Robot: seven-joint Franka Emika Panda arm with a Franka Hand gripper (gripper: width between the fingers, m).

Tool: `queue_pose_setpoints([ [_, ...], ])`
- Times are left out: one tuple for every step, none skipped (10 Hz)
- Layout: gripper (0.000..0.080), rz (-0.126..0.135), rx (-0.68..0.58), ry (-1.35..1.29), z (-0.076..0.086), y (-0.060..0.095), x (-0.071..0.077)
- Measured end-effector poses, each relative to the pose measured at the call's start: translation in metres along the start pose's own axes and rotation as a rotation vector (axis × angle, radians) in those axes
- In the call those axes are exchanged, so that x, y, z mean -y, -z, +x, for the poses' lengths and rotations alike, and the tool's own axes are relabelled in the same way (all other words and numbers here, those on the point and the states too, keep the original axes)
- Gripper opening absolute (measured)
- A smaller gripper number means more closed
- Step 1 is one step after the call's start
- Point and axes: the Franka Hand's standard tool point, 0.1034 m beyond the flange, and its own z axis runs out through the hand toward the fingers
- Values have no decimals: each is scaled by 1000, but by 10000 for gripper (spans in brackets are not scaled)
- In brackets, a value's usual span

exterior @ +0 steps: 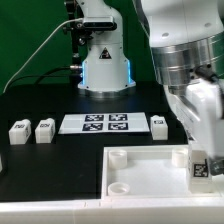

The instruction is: Assemble one leg

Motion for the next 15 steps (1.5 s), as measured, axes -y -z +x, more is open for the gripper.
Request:
queue_pose_setpoints([
  [648,-1,-4,137,0,3,1],
  [648,-1,-4,241,0,3,1],
  [649,-2,-4,341,1,2,0],
  [649,-4,-6,444,1,2,0],
  [649,-12,-11,568,2,0,-1],
  [649,-54,-38,746,-1,-6,-4],
  [649,-87,-67,940,-7,-10,-4],
  [649,-103,-79,1058,-10,-10,-3],
  [649,-94,-74,989,-10,-10,-3],
  [521,-95,-74,996,-10,-10,-4],
  [521,-98,-72,948,-9,-11,-5],
  [383,-94,-72,826,-9,-11,-7],
  [294,-94,-76,717,-6,-12,-8],
  [294,-89,-79,639,-7,-12,-8],
  [294,-83,-78,540,-8,-12,-8],
])
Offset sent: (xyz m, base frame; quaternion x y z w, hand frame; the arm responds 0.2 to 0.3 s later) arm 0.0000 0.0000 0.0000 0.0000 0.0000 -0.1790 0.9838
